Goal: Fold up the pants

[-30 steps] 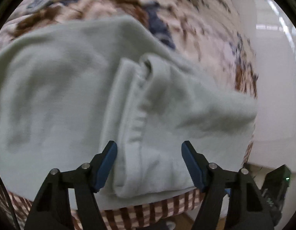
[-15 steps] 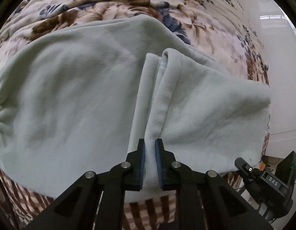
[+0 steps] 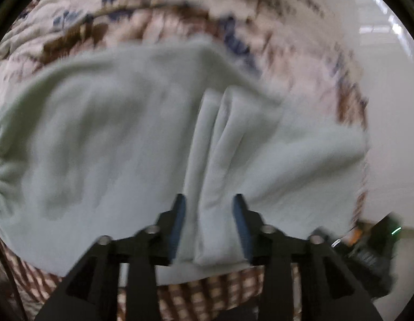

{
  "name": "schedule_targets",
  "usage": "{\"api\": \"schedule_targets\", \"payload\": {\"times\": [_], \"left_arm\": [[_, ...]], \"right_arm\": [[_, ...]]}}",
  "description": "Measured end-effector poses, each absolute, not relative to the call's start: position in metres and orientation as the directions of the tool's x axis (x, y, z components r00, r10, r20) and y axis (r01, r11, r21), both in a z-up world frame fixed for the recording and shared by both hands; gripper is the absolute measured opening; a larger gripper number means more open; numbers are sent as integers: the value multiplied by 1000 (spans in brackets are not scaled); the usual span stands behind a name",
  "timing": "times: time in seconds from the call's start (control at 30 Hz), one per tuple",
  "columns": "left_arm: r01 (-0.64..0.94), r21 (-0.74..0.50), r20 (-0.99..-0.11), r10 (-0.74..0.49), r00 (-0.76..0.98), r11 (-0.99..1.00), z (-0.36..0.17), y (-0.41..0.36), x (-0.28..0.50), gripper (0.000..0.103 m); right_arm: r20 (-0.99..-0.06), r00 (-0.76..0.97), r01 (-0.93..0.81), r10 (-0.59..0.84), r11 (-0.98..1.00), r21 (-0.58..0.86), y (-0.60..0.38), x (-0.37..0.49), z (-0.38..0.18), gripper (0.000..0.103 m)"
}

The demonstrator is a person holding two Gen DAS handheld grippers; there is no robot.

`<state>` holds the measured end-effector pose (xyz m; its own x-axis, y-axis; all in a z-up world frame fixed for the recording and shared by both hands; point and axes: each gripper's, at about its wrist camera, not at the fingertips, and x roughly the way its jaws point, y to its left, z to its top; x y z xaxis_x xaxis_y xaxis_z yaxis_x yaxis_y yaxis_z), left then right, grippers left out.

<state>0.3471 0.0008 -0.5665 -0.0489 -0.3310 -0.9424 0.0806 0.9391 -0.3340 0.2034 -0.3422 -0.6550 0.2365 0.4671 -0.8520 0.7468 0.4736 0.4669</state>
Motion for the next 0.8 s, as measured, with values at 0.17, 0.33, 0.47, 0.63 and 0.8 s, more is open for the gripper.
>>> {"api": "schedule_targets", "payload": {"times": [0.17, 0.33, 0.47, 0.63, 0.8], "left_arm": [[55, -369, -929, -368, -30, 928, -578, -15, 391, 57], [126, -316, -949, -312, -49, 940, -602, -38, 406, 30], [218, -219, -973, -229, 19, 951, -585, -36, 388, 18], [190, -158, -984, -170, 48, 969, -583, -12, 381, 11], [85, -248, -969, -249, -4, 965, -596, 9, 388, 15]], "right_arm": [[-850, 250, 758, 463, 453, 470, -344, 201, -662, 63], [-863, 266, 768, 429, 447, 459, -342, 202, -668, 58], [-882, 260, 772, 392, 464, 434, -344, 204, -667, 33], [-884, 244, 753, 400, 496, 432, -341, 207, -666, 30], [-861, 238, 757, 449, 470, 454, -347, 206, -667, 46]]}}
